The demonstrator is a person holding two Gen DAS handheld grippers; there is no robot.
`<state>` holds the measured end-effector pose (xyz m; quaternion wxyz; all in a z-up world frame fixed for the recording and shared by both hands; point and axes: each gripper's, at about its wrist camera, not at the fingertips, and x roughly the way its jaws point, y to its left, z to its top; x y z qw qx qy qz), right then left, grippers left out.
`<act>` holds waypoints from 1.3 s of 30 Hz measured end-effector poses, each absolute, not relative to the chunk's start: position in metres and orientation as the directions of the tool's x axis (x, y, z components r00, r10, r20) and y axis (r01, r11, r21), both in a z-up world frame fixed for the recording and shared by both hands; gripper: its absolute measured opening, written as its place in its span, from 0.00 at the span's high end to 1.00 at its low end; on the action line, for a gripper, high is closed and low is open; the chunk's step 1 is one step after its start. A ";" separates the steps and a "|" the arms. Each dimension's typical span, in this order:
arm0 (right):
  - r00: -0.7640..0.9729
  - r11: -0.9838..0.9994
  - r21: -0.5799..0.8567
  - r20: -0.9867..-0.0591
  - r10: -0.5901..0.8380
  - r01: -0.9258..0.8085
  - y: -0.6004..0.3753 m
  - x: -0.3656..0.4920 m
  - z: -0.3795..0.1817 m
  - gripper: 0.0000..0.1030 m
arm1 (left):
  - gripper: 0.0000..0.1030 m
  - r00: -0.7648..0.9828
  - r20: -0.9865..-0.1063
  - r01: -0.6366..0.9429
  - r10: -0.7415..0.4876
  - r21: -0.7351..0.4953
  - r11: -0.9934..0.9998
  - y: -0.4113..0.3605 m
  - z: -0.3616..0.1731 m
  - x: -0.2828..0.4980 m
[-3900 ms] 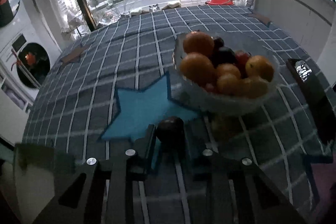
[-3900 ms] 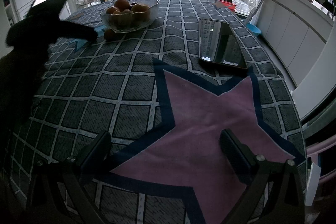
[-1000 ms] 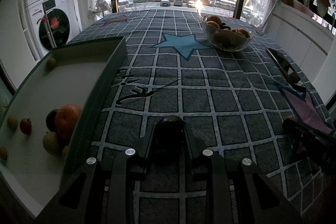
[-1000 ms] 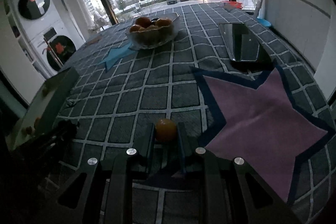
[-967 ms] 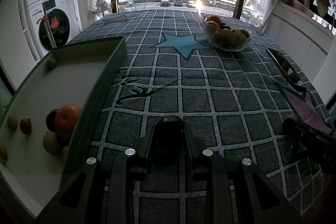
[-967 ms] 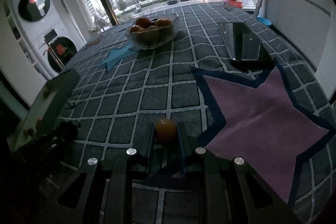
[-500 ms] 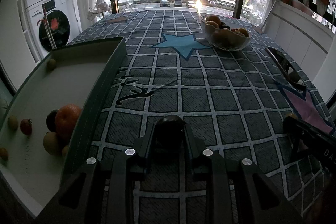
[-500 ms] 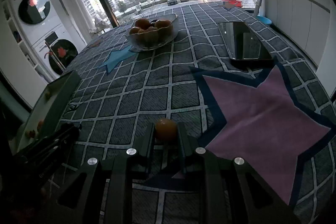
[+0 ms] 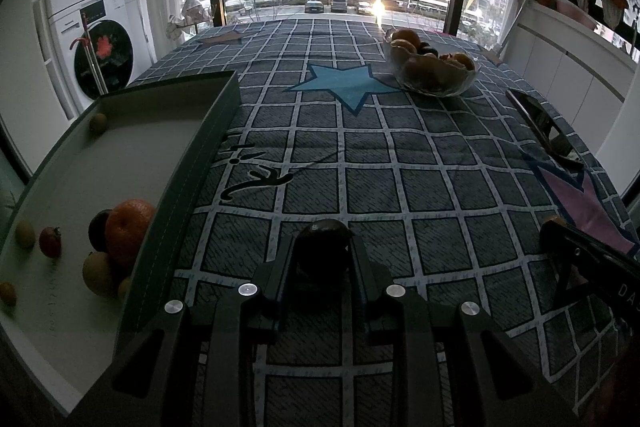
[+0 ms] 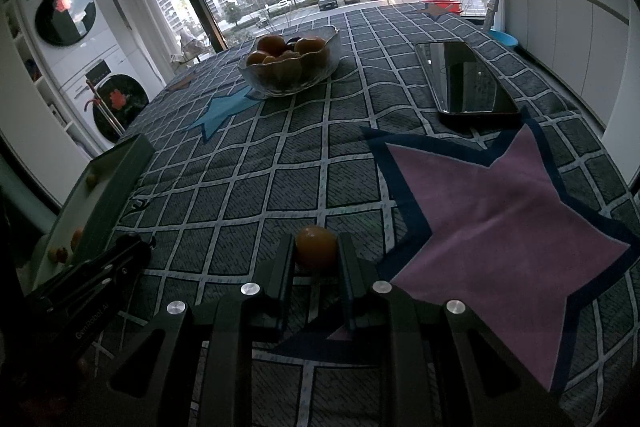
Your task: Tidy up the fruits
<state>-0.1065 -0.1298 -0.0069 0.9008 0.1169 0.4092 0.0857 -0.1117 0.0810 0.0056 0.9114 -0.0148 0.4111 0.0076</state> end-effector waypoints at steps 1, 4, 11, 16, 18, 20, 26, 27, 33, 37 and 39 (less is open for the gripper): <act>0.649 0.959 0.278 -0.719 0.249 -0.059 -0.130 -0.106 -0.007 0.78 | 0.73 0.662 -0.750 -0.026 0.002 -0.021 0.999 0.081 0.006 -0.112; 0.635 0.967 0.247 -0.737 0.233 -0.068 -0.126 -0.105 -0.005 0.78 | 0.73 0.659 -0.753 -0.022 -0.001 -0.021 1.000 0.081 0.006 -0.112; 0.624 0.963 0.253 -0.740 0.251 -0.088 -0.132 -0.105 0.015 0.78 | 0.73 0.641 -0.764 -0.011 -0.077 -0.110 0.994 0.091 0.021 -0.121; 0.625 0.962 0.247 -0.736 0.262 -0.112 -0.134 -0.108 0.033 0.78 | 0.73 0.684 -0.723 -0.005 -0.094 -0.134 0.991 0.108 0.054 -0.130; 0.615 0.960 0.255 -0.740 0.273 -0.119 -0.132 -0.107 0.037 0.78 | 0.73 0.697 -0.711 -0.014 -0.088 -0.136 0.991 0.120 0.065 -0.133; 0.606 0.957 0.263 -0.743 0.284 -0.126 -0.128 -0.106 0.040 0.78 | 0.73 0.705 -0.705 -0.028 -0.078 -0.137 0.990 0.132 0.072 -0.135; 0.570 0.939 0.279 -0.746 0.345 -0.204 -0.091 -0.098 0.049 0.78 | 0.73 0.719 -0.695 -0.116 0.009 -0.108 0.987 0.182 0.086 -0.142; 0.563 0.934 0.280 -0.746 0.357 -0.220 -0.082 -0.097 0.050 0.78 | 0.73 0.718 -0.695 -0.128 0.020 -0.103 0.986 0.187 0.086 -0.143; 0.504 0.892 0.314 -0.741 0.444 -0.324 -0.027 -0.085 0.061 0.78 | 0.73 0.693 -0.710 -0.222 0.123 -0.048 0.974 0.229 0.082 -0.147; 0.481 0.869 0.305 -0.737 0.474 -0.389 0.008 -0.081 0.068 0.78 | 0.73 0.674 -0.724 -0.259 0.144 -0.049 0.965 0.247 0.074 -0.147; 0.474 0.860 0.300 -0.736 0.484 -0.413 0.023 -0.080 0.072 0.78 | 0.73 0.666 -0.730 -0.265 0.150 -0.044 0.963 0.250 0.071 -0.147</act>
